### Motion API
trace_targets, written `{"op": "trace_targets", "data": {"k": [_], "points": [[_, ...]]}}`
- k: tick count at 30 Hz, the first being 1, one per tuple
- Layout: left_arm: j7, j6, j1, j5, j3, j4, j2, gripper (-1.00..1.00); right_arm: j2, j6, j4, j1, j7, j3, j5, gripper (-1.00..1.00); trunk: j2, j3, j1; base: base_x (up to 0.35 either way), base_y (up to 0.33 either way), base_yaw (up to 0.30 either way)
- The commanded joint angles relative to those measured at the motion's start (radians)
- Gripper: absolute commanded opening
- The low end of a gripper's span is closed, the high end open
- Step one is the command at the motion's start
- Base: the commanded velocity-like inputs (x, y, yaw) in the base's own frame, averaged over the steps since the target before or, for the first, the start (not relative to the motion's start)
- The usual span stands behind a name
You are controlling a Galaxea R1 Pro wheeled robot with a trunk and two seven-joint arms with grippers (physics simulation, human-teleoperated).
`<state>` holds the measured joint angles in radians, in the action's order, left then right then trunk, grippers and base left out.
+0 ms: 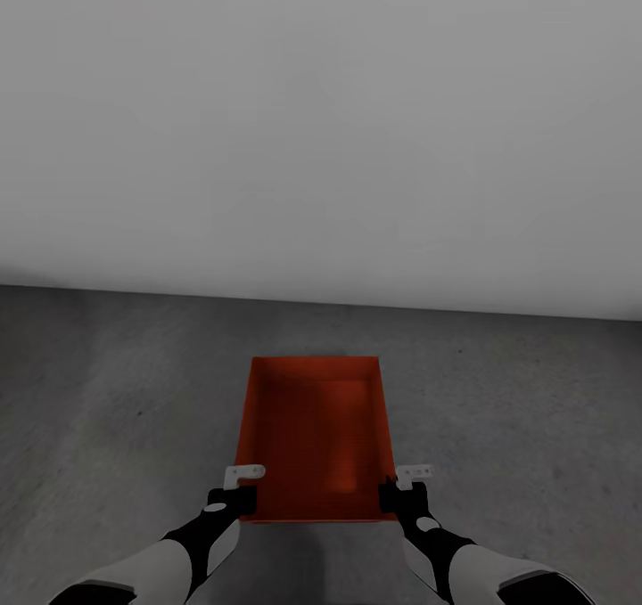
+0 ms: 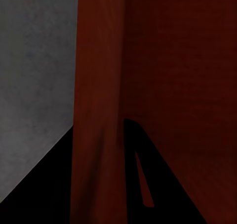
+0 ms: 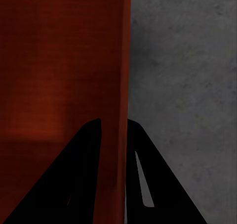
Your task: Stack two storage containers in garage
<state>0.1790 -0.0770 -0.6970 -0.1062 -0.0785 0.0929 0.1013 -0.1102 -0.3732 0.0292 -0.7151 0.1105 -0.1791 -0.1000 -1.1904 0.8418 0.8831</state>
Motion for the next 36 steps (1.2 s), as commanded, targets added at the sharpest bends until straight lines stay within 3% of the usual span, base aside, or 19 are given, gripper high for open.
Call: {"op": "trace_targets", "data": {"k": [1,16,28,36], "points": [[0.010,-0.004,-0.001,-0.007,0.055,-0.001,0.003,-1.00,0.000,-0.010,0.003,-0.001,0.006,0.016,-0.040,-1.00,-0.008,0.004,0.004,0.000,0.000,0.000],[0.010,-0.004,-0.001,-0.007,0.055,-0.001,0.003,-1.00,0.000,-0.010,0.003,-0.001,0.006,0.016,-0.040,-1.00,-0.022,0.010,0.012,0.000,0.000,0.000],[0.010,-0.003,-0.001,-0.007,0.055,-0.001,0.003,-1.00,0.001,-0.009,0.003,-0.001,0.006,0.016,-0.040,-1.00,-0.106,0.048,0.058,0.000,0.000,0.000],[0.010,-0.004,-0.001,-0.007,0.055,0.001,0.003,-1.00,0.000,-0.009,0.003,-0.001,0.006,0.016,-0.040,-1.00,-0.106,0.048,0.058,0.000,0.000,0.000]]}}
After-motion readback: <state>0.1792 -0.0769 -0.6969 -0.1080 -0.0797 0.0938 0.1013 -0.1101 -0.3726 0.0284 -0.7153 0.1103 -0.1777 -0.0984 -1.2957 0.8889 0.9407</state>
